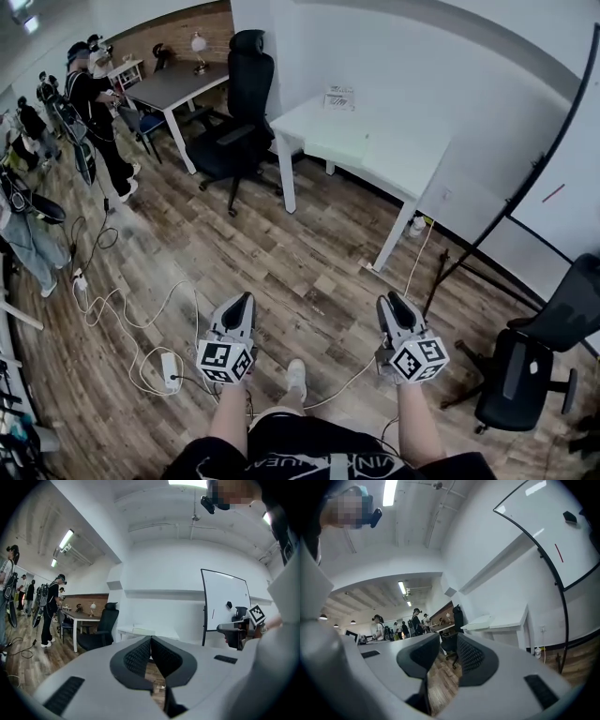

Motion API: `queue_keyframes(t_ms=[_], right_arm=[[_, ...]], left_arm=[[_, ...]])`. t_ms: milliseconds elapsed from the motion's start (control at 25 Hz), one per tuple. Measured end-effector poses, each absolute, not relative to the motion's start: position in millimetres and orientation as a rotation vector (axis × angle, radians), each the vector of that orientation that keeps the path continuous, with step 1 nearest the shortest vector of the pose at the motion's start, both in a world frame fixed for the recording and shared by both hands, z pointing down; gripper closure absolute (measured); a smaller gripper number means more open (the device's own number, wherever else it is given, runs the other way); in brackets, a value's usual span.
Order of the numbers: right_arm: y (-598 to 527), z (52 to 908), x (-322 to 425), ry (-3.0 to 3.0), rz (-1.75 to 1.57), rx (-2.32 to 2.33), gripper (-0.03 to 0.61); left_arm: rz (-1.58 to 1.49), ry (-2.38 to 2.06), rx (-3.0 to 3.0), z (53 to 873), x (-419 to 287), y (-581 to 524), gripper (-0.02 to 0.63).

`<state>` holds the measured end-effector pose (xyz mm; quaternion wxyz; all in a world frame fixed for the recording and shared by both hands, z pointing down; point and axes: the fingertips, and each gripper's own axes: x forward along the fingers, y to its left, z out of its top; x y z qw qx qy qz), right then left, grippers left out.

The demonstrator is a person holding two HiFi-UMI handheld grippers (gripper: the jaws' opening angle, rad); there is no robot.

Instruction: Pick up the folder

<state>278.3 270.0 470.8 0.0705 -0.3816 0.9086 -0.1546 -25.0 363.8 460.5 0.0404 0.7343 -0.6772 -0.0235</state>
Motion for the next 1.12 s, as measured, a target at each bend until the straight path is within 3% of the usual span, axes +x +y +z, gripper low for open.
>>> queue_keyframes(t_ms=[480, 1120], right_arm=[[175, 475, 208, 2.692, -0.591, -1.153, 0.391], [87, 495, 142, 2.642, -0.664, -1.215, 0.379]], left_arm=[[-0.062, -2.081, 2.233, 449, -104, 275, 0.600], [-0.062, -2.041, 2.253, 461, -174, 179, 0.599]])
